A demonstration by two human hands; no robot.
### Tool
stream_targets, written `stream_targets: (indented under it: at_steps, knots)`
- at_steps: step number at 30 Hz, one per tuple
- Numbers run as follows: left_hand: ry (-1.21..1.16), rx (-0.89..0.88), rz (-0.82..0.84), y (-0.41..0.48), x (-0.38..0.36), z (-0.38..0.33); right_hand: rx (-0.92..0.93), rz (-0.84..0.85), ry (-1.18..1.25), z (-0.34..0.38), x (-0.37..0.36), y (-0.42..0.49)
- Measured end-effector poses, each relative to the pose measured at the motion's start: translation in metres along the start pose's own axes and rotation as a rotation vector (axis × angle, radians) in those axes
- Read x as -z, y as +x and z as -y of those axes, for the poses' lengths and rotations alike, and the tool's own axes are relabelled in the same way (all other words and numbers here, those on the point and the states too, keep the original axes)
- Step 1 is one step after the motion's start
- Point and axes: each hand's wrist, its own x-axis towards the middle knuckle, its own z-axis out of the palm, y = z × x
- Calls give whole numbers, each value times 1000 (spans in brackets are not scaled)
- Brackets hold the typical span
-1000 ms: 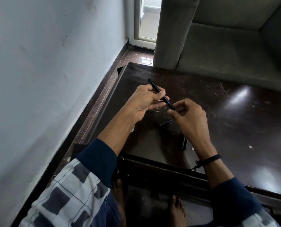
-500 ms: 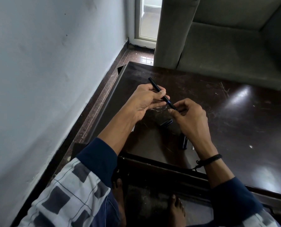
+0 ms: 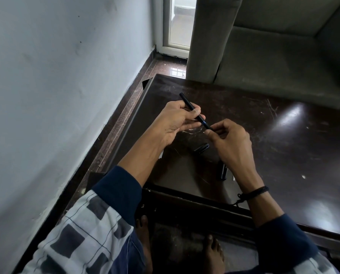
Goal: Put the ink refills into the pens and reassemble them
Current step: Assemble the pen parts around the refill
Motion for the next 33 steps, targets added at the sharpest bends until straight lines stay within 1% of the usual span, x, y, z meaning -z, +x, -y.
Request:
stream_targets:
  at_steps: [3,9,20,26,33]
  knots:
    - [3,-1,-5,0,1,-1,9,25,-4,1,0,0]
    - [-1,0,-3,1,1,0,10,2,-6,1,0,0]
    - [9,2,-6,2,-1,1,6,23,-21,0,1,1]
    - [16,2,4,3,-1,3,-3,70,-36,0,0,0]
    - [20,-6,1,3,0,2,1,45,-28,1,1,1]
